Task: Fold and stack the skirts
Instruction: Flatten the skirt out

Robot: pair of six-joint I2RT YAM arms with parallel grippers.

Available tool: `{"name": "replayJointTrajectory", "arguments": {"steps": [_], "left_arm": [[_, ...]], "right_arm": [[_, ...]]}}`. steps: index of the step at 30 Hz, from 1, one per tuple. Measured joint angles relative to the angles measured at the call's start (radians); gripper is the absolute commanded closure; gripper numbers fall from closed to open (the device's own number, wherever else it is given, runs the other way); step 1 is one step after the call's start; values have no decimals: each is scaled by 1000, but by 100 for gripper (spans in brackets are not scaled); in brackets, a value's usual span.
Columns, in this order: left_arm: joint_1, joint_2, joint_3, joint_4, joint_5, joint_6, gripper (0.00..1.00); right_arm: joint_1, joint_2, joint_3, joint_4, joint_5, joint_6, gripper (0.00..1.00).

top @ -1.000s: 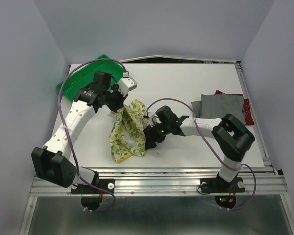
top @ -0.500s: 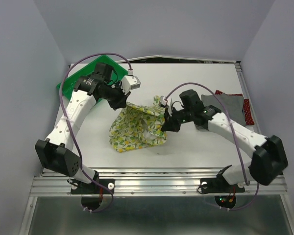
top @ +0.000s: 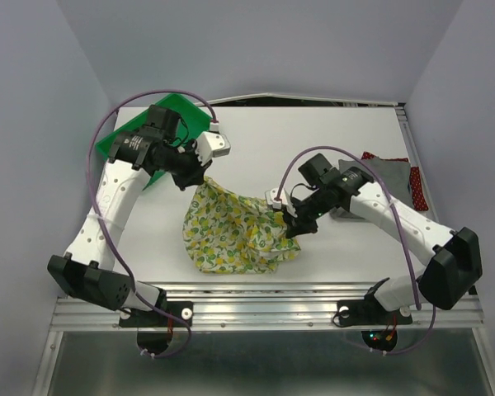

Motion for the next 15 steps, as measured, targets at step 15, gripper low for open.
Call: {"name": "replayJointTrajectory", "arguments": {"steps": [15], "left_arm": [[69, 386, 78, 182, 13, -21, 97]], "right_arm": [[-190, 286, 169, 23, 35, -114, 94]]}}
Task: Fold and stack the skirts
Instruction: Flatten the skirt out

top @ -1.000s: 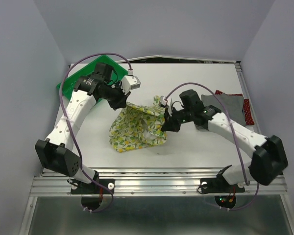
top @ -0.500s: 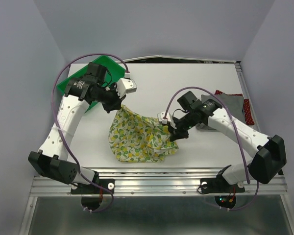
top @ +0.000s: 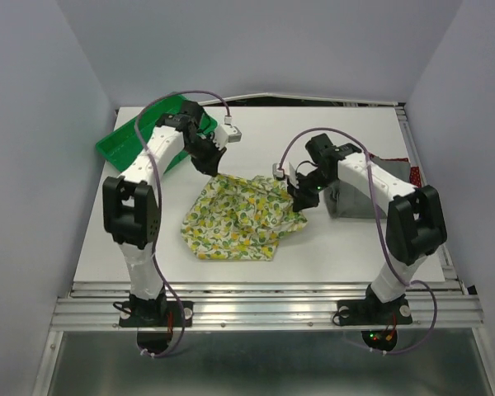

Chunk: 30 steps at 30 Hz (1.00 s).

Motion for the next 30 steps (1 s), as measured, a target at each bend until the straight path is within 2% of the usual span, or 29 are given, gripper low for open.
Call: {"name": "replayJointTrajectory", "arguments": {"steps": [1, 2, 3, 4, 5, 7, 8, 11, 13, 16, 18, 22, 25, 30], "left_arm": [[-1, 43, 2, 16, 4, -8, 95], [-2, 110, 13, 37, 9, -26, 93], [-3, 169, 31, 57, 9, -45, 86], [-3, 204, 46, 77, 0, -60, 79], [-3, 238, 64, 90, -8, -77, 73], [3, 283, 104, 119, -25, -105, 62], [10, 291, 130, 132, -29, -122, 60], [21, 263, 152, 159, -23, -140, 55], [29, 187, 114, 186, -13, -139, 54], [36, -16, -50, 239, 4, -136, 52], [35, -182, -152, 244, 33, -137, 48], [28, -345, -246, 239, 146, -113, 48], [0, -359, -294, 228, 200, -58, 49], [-87, -353, -503, 233, 256, 23, 50]], "right_arm": [[-21, 26, 9, 3, 11, -2, 92], [-42, 63, 19, 14, 27, -2, 80], [-51, 88, 28, 18, 42, -1, 67], [-55, 116, 32, 25, 60, 18, 45], [-56, 131, 33, 26, 71, 19, 39], [-56, 161, 36, 21, 89, 64, 34], [-56, 169, 40, 20, 96, 86, 31], [-60, 180, 74, 16, 117, 169, 30], [-65, 175, 114, 23, 128, 236, 30], [-72, 143, 150, 53, 151, 328, 32], [-72, 108, 175, 69, 153, 383, 37], [-61, 68, 261, 82, 120, 410, 46], [-11, 54, 287, 99, 106, 377, 47], [109, 53, 260, 106, 53, 297, 49]]}}
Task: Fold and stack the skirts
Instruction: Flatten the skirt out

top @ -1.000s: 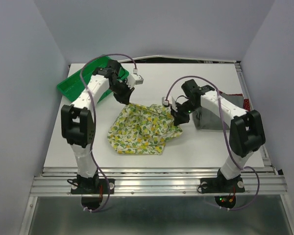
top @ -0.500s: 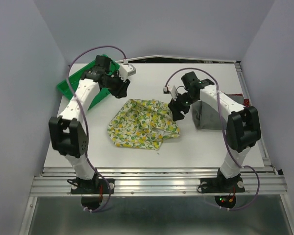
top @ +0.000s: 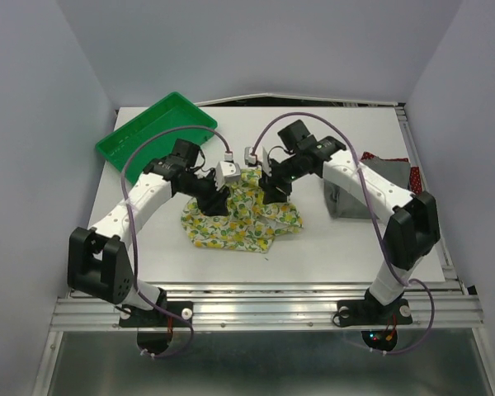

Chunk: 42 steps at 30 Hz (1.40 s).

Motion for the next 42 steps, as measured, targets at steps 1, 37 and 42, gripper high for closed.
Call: {"name": "replayJointTrajectory", "arguments": {"steps": [1, 37, 42], "left_arm": [[-3, -10, -45, 14, 14, 7, 50], [-228, -281, -392, 350, -153, 381, 56], [-267, -170, -402, 489, -215, 401, 55]], "right_arm": [[25, 0, -17, 7, -13, -15, 49], [148, 186, 61, 145, 154, 4, 99], [148, 186, 58, 145, 165, 14, 99]]}}
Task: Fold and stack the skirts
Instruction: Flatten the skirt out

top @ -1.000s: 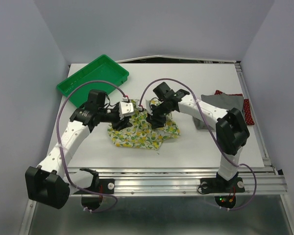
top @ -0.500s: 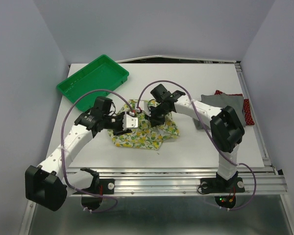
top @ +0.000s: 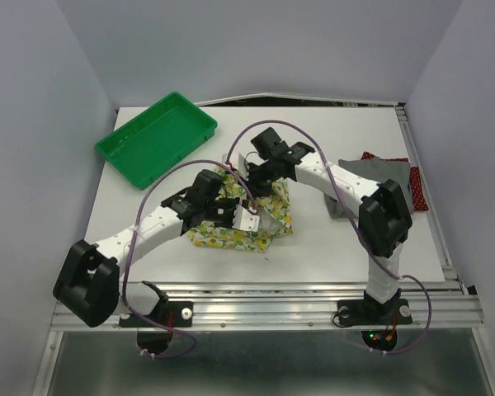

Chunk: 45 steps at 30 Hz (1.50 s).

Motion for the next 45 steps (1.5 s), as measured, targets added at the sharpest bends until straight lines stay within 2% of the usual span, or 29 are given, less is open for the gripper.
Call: {"name": "replayJointTrajectory", "arguments": {"steps": [8, 18, 21, 23, 24, 27, 31, 36, 40, 45], "left_arm": [[-54, 99, -42, 99, -71, 57, 50], [-57, 216, -42, 121, -135, 106, 59], [-57, 216, -42, 117, -148, 110, 65], [-56, 209, -41, 94, -161, 106, 78], [-55, 203, -40, 76, -167, 105, 87], [-42, 159, -22, 7, -177, 84, 97], [19, 46, 77, -118, -183, 16, 100], [168, -34, 298, -211, -218, -92, 100], [240, -52, 414, -166, -309, -187, 100], [244, -57, 462, -30, -484, -272, 100]], "right_arm": [[-12, 0, 0, 0, 2, 26, 99], [-60, 1, 70, -3, -1, 76, 99], [-65, 1, 83, 1, 1, 79, 99], [-66, 0, 83, 0, 7, 81, 99], [-72, 0, 83, 0, 14, 87, 99], [-92, 0, 99, 0, 27, 120, 99], [-181, -1, 182, 32, 48, 220, 99], [-359, -26, 287, 164, 130, 407, 99], [-446, -98, 288, 257, 236, 539, 99], [-414, -194, 272, 405, 394, 633, 99]]}}
